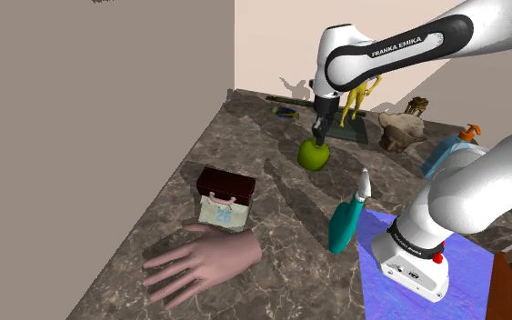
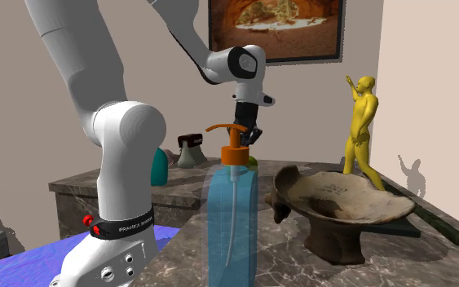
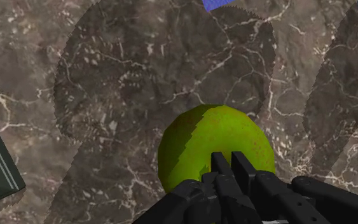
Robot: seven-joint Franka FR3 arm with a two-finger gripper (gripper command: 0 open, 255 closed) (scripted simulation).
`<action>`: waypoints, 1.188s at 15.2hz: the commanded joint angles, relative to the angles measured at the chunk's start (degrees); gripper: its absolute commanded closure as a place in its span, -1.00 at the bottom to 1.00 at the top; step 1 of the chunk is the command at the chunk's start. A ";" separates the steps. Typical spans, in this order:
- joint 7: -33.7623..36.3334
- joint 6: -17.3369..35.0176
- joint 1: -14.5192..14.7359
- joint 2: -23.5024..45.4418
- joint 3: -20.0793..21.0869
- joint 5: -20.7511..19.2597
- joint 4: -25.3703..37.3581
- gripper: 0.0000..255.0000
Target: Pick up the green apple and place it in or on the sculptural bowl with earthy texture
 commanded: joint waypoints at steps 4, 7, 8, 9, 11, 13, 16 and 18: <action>0.00 0.00 0.00 0.00 0.00 0.00 0.00 1.00; 0.04 -0.86 -0.01 -0.38 0.04 -0.01 0.48 1.00; 0.07 -1.72 -0.01 -0.76 0.08 -0.02 0.97 1.00; 0.11 -2.58 -0.01 -1.09 0.12 -0.03 1.50 1.00; 0.17 -4.28 -0.02 -1.73 0.20 -0.04 2.56 1.00; 0.23 -5.96 -0.02 -2.31 0.27 -0.04 3.66 1.00; 0.30 -8.45 -0.01 -3.06 0.38 -0.04 5.40 1.00; 0.35 -10.09 0.00 -3.49 0.45 -0.03 6.61 1.00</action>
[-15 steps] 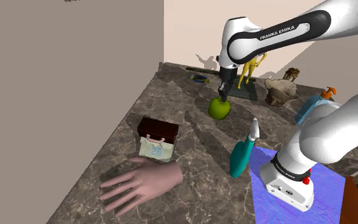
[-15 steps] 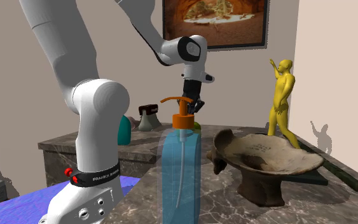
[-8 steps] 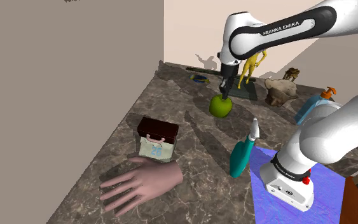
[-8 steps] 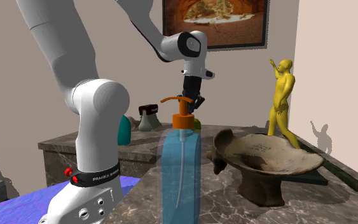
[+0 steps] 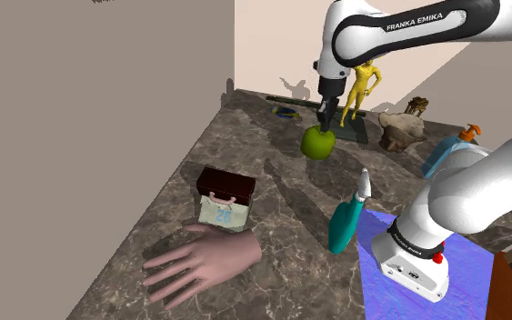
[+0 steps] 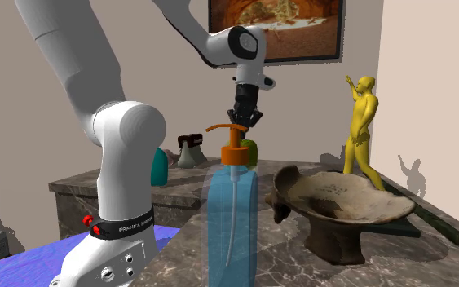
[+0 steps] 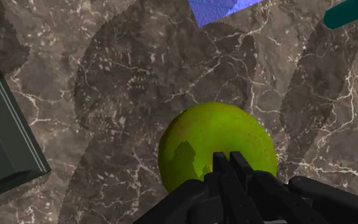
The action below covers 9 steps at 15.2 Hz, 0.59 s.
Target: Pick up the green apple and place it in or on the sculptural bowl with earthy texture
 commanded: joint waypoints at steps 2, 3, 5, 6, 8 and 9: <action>0.14 -2.56 0.05 -0.66 0.16 0.04 1.88 1.00; 0.16 -3.37 0.05 -0.82 0.19 0.05 2.53 1.00; 0.20 -4.97 0.06 -1.10 0.25 0.07 3.85 1.00; 0.21 -5.76 0.07 -1.22 0.28 0.08 4.53 1.00; 0.24 -7.34 0.09 -1.42 0.34 0.10 5.91 1.00; 0.26 -8.13 0.10 -1.49 0.37 0.12 6.62 1.00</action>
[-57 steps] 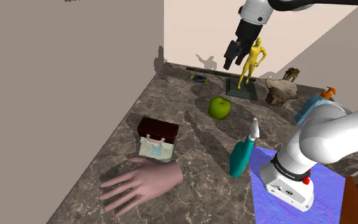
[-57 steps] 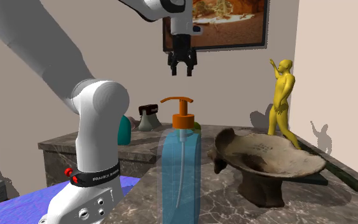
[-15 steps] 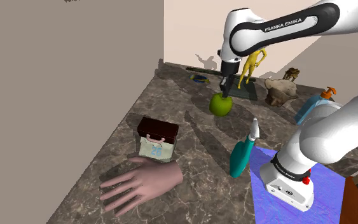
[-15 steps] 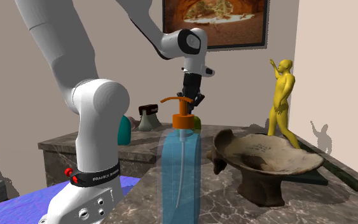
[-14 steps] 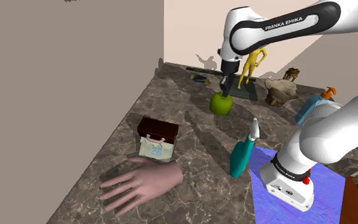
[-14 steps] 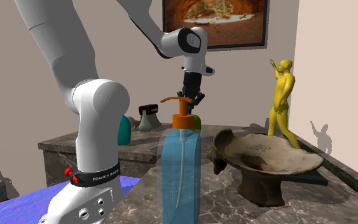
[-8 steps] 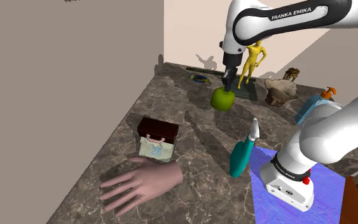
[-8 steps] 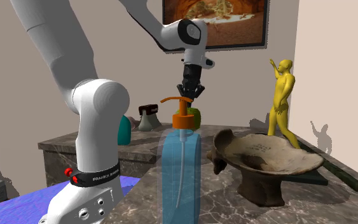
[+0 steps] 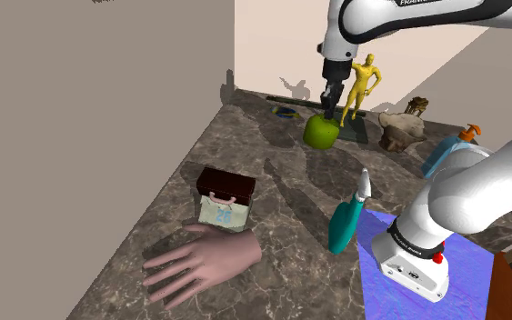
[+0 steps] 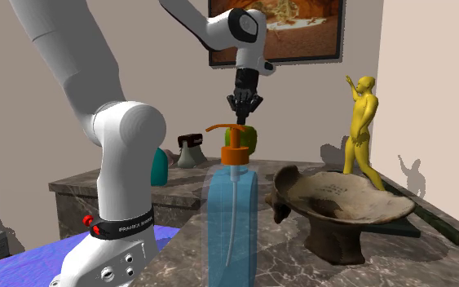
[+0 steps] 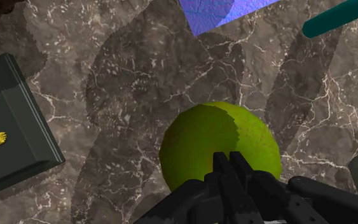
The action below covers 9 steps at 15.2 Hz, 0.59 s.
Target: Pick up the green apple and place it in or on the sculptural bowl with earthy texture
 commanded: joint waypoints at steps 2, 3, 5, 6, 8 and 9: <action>0.05 -2.32 0.03 -0.20 0.09 0.04 2.11 1.00; 0.06 -3.10 0.04 -0.23 0.11 0.05 2.85 1.00; 0.08 -4.65 0.06 -0.27 0.16 0.09 4.36 1.00; 0.09 -5.42 0.07 -0.27 0.19 0.10 5.13 1.00; 0.11 -6.95 0.10 -0.23 0.23 0.14 6.70 1.00; 0.12 -7.71 0.11 -0.19 0.25 0.15 7.51 1.00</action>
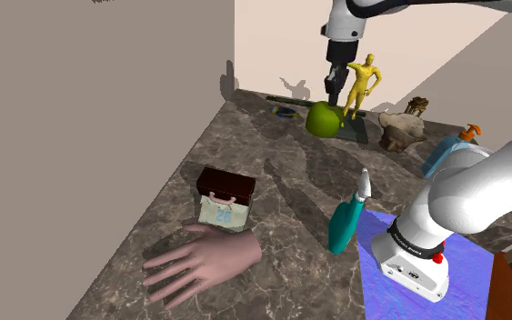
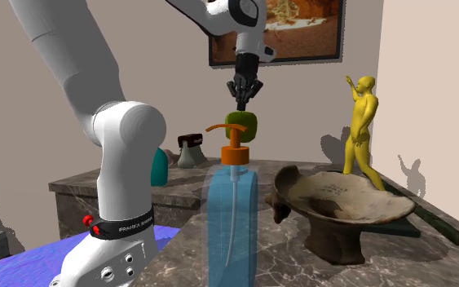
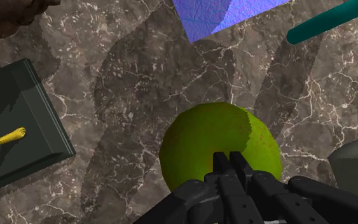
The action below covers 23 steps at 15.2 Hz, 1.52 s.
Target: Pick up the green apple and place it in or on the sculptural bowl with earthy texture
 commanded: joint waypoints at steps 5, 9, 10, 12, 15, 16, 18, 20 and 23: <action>-0.03 -4.71 0.04 0.30 0.06 0.07 5.01 1.00; -0.02 -7.74 0.10 0.82 0.12 0.15 8.56 1.00; -0.02 -8.50 0.11 0.98 0.13 0.17 9.47 1.00; -0.02 -9.98 0.14 1.33 0.15 0.22 11.30 1.00; -3.79 -11.51 -1.27 -0.68 -2.47 -1.74 10.90 1.00; -5.07 -12.01 -1.73 -1.24 -3.37 -2.43 10.89 1.00; -7.69 -12.98 -2.62 -2.18 -5.20 -3.85 11.05 1.00; -10.36 -13.91 -3.49 -2.89 -7.09 -5.30 11.47 1.00; -14.49 -15.20 -4.71 -3.50 -10.01 -7.50 12.54 1.00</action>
